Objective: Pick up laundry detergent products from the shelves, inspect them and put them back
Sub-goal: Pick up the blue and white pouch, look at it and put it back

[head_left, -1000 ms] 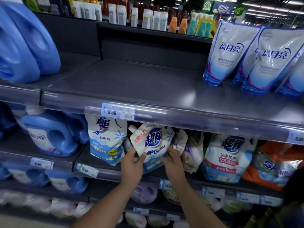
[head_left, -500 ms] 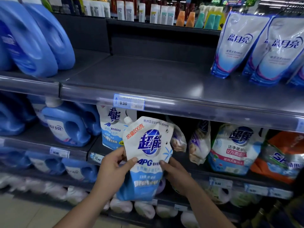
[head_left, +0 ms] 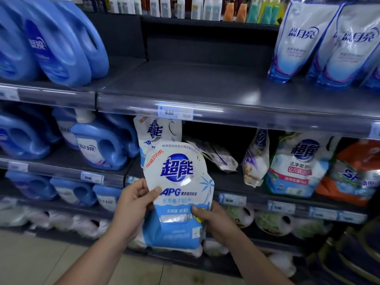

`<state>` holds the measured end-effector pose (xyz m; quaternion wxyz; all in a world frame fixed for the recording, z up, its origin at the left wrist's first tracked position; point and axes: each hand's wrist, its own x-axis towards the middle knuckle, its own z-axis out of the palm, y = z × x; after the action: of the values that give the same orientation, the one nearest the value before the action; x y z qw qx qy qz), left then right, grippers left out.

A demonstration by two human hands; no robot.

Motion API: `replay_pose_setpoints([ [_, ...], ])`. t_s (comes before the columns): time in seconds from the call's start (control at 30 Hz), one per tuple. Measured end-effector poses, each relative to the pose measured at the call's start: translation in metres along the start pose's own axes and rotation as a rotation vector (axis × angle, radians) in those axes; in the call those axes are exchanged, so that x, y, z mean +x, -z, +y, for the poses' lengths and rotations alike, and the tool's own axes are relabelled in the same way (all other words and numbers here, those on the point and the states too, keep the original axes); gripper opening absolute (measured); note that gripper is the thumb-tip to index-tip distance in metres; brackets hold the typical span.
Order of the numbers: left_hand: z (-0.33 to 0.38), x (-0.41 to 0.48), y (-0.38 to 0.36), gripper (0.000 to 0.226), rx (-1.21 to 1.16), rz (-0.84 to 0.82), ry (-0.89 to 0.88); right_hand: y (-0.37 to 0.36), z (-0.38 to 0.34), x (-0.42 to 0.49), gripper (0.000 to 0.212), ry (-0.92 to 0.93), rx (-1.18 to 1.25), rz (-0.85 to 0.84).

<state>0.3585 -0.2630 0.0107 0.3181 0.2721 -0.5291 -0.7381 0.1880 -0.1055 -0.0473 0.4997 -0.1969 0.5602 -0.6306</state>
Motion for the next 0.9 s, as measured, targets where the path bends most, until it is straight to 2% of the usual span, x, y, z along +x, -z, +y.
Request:
replay_pose_setpoints([
  [0.07,-0.004,-0.005,-0.001,0.009,-0.011,0.03,0.012,-0.001,-0.001,-0.009,0.042,0.037,0.011,0.02],
  [0.17,-0.009,-0.019,-0.006,0.022,-0.009,0.05,0.006,0.004,0.001,-0.025,0.04,0.075,-0.007,0.023],
  [0.27,-0.006,-0.035,-0.01,0.033,0.097,0.073,-0.02,0.011,0.005,-0.043,0.04,0.095,0.008,0.059],
  [0.4,-0.011,-0.05,-0.006,0.029,0.167,0.092,0.0,0.018,0.007,-0.07,0.036,0.111,0.031,0.097],
  [0.5,-0.019,-0.053,-0.008,0.056,0.103,0.134,0.116,0.021,0.001,-0.083,0.024,0.121,0.007,0.1],
  [0.53,-0.02,-0.052,-0.012,0.058,0.056,0.123,0.169,0.022,-0.003,-0.085,0.021,0.124,0.007,0.105],
  [0.67,-0.015,-0.048,-0.032,0.037,-0.007,0.005,0.306,0.021,-0.018,-0.083,0.015,0.137,-0.048,0.141],
  [0.83,-0.018,-0.041,-0.046,0.024,-0.051,0.004,0.287,0.027,-0.023,-0.077,0.014,0.121,-0.082,0.14],
  [0.9,-0.023,-0.038,-0.048,0.022,-0.05,0.022,0.263,0.03,-0.024,-0.076,0.02,0.121,-0.075,0.107],
])
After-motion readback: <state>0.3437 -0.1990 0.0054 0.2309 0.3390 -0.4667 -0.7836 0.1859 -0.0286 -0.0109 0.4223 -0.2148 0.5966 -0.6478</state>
